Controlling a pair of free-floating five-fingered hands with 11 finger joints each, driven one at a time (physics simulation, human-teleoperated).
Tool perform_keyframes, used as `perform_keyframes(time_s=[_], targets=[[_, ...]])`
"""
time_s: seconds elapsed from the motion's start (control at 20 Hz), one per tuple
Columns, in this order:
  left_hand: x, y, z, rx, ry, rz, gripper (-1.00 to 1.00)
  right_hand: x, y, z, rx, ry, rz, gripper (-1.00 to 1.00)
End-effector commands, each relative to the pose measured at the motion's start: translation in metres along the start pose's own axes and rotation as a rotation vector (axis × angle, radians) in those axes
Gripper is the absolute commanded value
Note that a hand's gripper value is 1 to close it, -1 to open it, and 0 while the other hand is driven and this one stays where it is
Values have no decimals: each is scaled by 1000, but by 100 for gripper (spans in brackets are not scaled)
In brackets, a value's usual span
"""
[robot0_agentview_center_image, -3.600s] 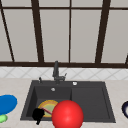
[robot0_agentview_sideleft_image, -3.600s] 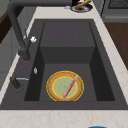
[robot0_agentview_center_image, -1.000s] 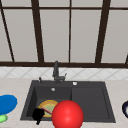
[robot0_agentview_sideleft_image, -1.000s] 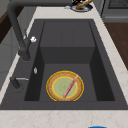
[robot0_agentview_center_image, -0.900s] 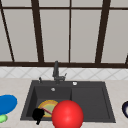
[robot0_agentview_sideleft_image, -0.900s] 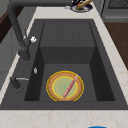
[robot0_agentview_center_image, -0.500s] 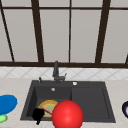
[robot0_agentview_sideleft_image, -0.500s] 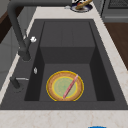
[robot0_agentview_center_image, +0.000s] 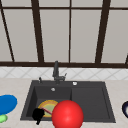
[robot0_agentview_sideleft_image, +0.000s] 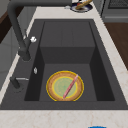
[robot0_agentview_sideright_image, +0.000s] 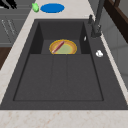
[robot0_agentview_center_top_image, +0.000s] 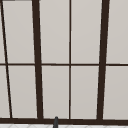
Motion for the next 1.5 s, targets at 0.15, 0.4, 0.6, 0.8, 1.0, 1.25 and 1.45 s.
perform_keyframes(time_s=[0.15, 0.4, 0.6, 0.8, 1.0, 1.25, 1.45], targets=[[0, 0, 0, 0, 0, 0, 0, -24, -38, 7, 88, 33, -41, -100], [0, 0, 0, 0, 0, 0, 0, -36, -68, 16, 124, 25, -83, -100], [0, 0, 0, 0, 0, 0, 0, -36, -93, 15, 133, 19, -106, -100], [0, 0, 0, 0, 0, 0, 0, -33, -115, 15, 129, 21, -119, -100], [0, 0, 0, 0, 0, 0, 0, -27, -138, 13, 128, 14, -127, -100], [0, 0, 0, 0, 0, 0, 0, -11, -162, 4, 140, -20, -149, -100], [0, 0, 0, 0, 0, 0, 0, 1, -182, -6, 127, -12, -154, -100]])
